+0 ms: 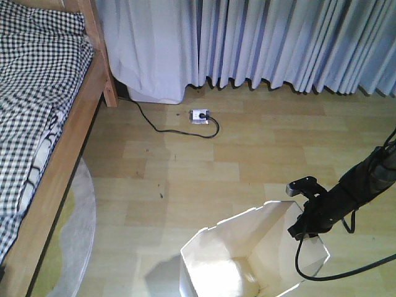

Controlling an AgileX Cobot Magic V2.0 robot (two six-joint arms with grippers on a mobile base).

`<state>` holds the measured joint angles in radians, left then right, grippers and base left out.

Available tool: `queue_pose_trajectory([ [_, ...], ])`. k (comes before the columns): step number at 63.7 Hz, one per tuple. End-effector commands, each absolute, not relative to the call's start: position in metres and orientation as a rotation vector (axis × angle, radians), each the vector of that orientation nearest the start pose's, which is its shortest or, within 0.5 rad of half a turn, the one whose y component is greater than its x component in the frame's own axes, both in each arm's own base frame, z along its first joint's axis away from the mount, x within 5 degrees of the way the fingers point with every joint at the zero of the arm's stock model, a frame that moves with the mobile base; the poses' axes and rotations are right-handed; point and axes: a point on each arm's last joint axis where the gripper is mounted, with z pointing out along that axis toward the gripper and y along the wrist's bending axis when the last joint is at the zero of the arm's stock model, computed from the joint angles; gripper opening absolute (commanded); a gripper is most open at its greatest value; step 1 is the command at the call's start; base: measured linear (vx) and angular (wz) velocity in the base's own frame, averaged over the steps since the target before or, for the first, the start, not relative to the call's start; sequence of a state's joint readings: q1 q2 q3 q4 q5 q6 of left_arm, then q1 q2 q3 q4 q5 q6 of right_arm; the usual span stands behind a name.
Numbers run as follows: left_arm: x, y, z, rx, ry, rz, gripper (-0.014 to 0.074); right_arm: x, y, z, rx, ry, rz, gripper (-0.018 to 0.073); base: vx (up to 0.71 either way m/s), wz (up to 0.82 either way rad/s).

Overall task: Move trash bin to bedside with robot
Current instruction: 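Drive on toward the curtains beside the bed, dragging the bin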

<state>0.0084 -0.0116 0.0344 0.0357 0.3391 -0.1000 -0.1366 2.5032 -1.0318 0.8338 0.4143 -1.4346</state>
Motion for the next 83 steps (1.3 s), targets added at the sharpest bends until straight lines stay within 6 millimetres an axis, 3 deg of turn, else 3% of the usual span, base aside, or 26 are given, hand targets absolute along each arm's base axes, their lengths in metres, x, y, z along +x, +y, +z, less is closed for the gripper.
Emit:
queue_pose_trajectory([
  [1,0.0561,0.0012,0.1760,-0.078,1.792,-0.038,-0.0006,0.3183,-0.0072,-0.0392,-0.741,2.926,0.662,-0.0005,0.34,0.01],
  [83,0.0561,0.0012,0.1760,-0.078,1.792,-0.038,-0.0006,0.3183,-0.0072,-0.0392,-0.741,2.926,0.662,-0.0005,0.29,-0.01],
])
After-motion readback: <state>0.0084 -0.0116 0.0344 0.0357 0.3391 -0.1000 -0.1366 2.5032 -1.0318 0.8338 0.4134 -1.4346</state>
